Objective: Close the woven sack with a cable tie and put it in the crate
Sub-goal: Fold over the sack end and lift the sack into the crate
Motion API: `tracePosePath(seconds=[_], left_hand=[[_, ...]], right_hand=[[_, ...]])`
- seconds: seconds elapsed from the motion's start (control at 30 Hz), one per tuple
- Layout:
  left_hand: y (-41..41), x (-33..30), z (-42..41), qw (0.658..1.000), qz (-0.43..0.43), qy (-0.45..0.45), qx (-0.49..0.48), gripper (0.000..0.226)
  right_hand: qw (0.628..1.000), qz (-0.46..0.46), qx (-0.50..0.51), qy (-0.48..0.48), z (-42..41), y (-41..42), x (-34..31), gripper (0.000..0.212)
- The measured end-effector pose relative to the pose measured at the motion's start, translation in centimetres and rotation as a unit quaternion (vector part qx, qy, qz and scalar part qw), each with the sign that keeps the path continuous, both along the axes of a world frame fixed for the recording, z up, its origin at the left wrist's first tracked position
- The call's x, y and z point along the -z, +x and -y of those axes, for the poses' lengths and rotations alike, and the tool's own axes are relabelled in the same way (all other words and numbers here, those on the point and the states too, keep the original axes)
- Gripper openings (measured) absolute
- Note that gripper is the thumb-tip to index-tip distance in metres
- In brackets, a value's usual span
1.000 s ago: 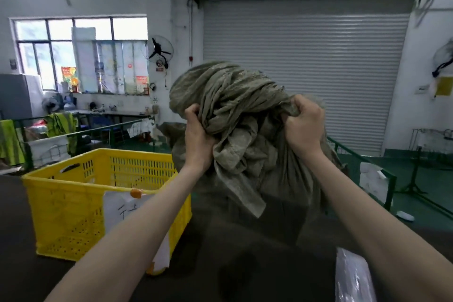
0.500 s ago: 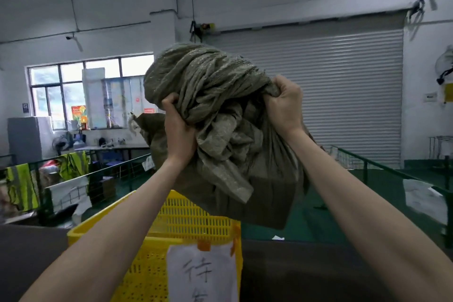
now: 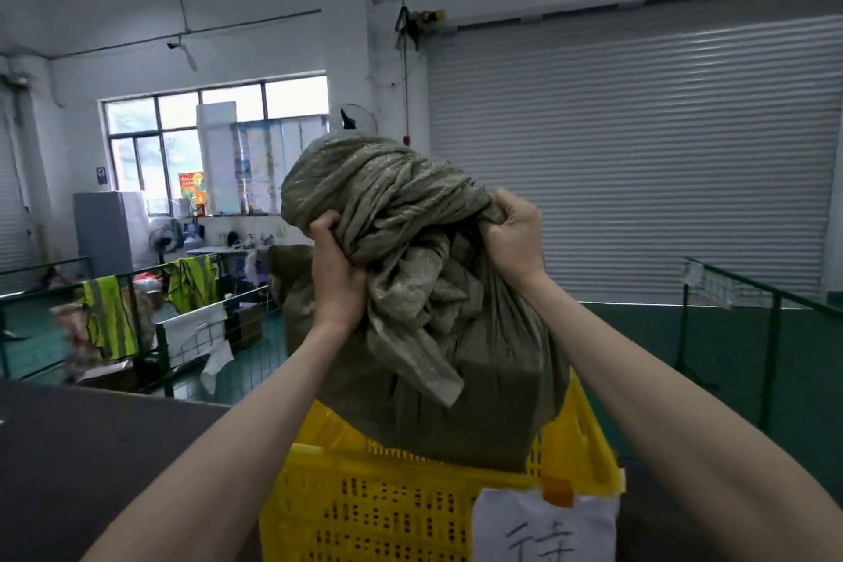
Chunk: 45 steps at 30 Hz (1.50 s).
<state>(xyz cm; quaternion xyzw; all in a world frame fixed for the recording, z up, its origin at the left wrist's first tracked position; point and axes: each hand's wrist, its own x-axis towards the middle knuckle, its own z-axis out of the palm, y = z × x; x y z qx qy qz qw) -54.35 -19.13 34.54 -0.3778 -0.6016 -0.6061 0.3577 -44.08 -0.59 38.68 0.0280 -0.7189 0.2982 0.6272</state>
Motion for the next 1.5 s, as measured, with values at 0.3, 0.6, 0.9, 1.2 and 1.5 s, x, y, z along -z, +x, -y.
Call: tracePosePath(seconds=[0.3,0.6,0.9,1.2,1.5], left_hand=[[-6.9,9.7,0.6,0.987,0.112,-0.107,-0.036,0.056],[-8.3,18.0,0.4,0.913,0.233,-0.335,-0.015,0.062],[-8.6,19.1,-0.4,0.753,0.231,-0.602,-0.13,0.083],[-10.6,17.6,1.3,0.757,0.317,-0.572,-0.021,0.053],[-5.1,12.0,4.5,0.733,0.38,-0.54,0.166,0.107]], right_hand=[[0.983,0.177,0.03,-0.026,-0.4,-7.2,9.1,0.041],[0.924,0.368,0.104,-0.019,-3.4,-7.4,18.4,0.042],[0.888,0.443,0.118,-0.024,-4.6,-6.7,20.0,0.036],[0.806,0.587,0.079,0.014,-3.3,-3.6,19.2,0.049],[0.809,0.586,0.035,0.029,-2.4,0.3,20.4,0.06]])
